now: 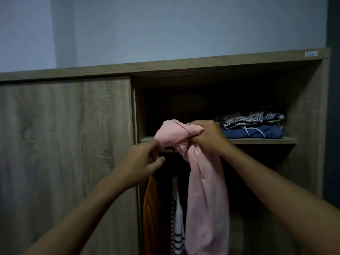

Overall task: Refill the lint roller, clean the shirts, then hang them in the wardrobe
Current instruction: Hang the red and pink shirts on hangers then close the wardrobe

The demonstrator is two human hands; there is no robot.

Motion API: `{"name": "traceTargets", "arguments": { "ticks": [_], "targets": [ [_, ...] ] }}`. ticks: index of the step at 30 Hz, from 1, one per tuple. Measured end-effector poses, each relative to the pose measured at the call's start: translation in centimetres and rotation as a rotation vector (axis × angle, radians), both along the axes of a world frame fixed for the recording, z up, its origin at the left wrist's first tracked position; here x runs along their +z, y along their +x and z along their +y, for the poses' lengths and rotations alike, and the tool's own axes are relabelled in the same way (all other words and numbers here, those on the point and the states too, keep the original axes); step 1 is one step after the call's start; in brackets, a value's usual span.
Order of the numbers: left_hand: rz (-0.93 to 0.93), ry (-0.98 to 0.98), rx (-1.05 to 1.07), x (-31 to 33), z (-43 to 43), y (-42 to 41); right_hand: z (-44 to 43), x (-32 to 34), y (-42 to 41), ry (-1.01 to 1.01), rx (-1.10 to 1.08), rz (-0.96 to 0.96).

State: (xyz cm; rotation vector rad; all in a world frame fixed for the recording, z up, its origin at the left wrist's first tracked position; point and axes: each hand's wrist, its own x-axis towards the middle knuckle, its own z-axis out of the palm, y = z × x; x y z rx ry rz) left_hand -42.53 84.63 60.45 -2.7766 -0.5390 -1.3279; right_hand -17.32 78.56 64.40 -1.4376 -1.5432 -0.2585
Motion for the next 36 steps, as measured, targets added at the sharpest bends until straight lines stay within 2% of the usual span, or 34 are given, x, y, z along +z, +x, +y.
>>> {"name": "traceTargets", "arguments": {
  "ticks": [2, 5, 13, 19, 22, 26, 32, 36],
  "targets": [
    [-0.109, 0.008, 0.022, 0.1, -0.1, -1.4, -2.3, -0.4, 0.0, 0.035, 0.112, 0.050],
    [-0.165, 0.024, 0.036, 0.0, -0.9, -2.4, -5.8, -0.7, -0.1, 0.011, 0.237, 0.097],
    [-0.115, 0.074, -0.094, 0.3, -4.4, -2.0, -10.9, -1.5, -0.3, -0.107, 0.388, 0.213],
    [0.020, 0.059, -0.262, -0.5, -6.8, -2.4, -11.1, -2.7, -1.0, -0.261, 0.521, 0.280],
    [0.094, 0.066, -0.296, -0.7, -8.0, -2.1, -11.6, -3.1, -2.0, -0.254, 0.531, 0.319],
    [0.142, 0.126, -0.317, -0.8, -8.9, -1.3, -12.2, -3.2, -3.1, -0.312, 0.498, 0.210],
    [0.037, 0.124, -0.362, -0.5, -10.1, -0.8, -12.5, -4.6, -3.6, -0.352, 0.443, 0.274],
    [-0.023, 0.071, -0.335, -0.1, -10.8, 0.2, -13.0, -5.9, -3.7, -0.296, 0.360, 0.233]
  ]
}}
